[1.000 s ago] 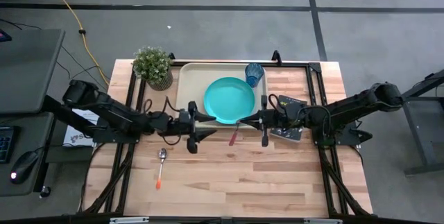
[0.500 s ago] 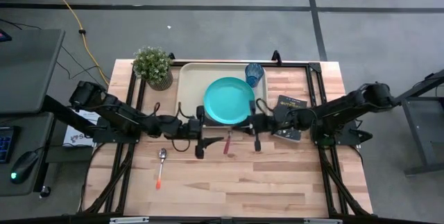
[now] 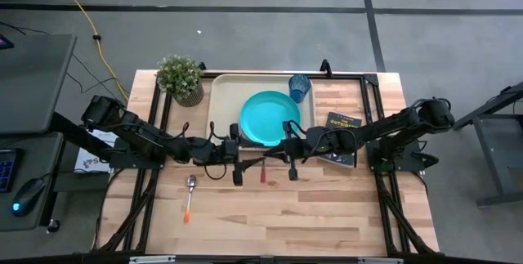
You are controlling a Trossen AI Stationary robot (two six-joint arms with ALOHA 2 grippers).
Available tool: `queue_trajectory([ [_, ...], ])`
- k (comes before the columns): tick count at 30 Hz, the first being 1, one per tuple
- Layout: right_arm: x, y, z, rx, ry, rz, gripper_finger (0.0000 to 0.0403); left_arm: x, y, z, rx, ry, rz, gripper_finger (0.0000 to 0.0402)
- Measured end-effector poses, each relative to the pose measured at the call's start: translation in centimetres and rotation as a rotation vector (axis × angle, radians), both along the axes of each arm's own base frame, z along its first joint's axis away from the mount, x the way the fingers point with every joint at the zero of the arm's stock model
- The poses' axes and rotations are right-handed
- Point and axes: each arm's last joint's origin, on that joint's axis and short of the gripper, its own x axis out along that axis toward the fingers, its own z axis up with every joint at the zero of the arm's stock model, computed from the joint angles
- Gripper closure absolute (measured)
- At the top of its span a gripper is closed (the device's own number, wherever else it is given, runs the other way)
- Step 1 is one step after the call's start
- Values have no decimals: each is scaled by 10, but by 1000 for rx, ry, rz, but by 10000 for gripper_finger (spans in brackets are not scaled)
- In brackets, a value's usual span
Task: Pick and place plate/cup/fork/spoon on tray
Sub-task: Put the red fork on the white serving tray to the left of the blue plate
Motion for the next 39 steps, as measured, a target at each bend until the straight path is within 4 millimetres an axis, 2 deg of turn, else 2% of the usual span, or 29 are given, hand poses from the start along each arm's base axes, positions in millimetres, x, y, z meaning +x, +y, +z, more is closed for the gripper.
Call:
queue_trajectory([
  [3, 0, 0, 0, 1, 3, -7, 403, 0, 1, 1, 0, -1, 41, 258],
  [8, 0, 0, 0, 1, 2, -9, 403, 0, 1, 1, 0, -5, 18, 368],
  [10, 0, -1, 0, 0, 1, -11, 403, 1, 1, 1, -1, -5, 18, 392],
  [17, -1, -1, 0, 9, 10, -61, 384, -2, 3, 2, 6, 27, 66, 400],
  [21, -8, -2, 6, 36, 35, -79, 341, -14, 5, 10, 25, 94, 155, 401],
  [25, -17, 7, 15, 29, 25, -34, 291, -26, 3, 21, 29, 90, 214, 402],
  [30, -24, 13, 19, -27, 25, -85, 246, -36, -1, 22, 50, 110, 238, 401],
  [34, -32, 16, 22, -58, 60, -122, 229, -52, 1, 32, 80, 138, 325, 401],
  [39, -40, 16, 25, -81, 84, -158, 226, -67, 5, 45, 53, 129, 338, 401],
])
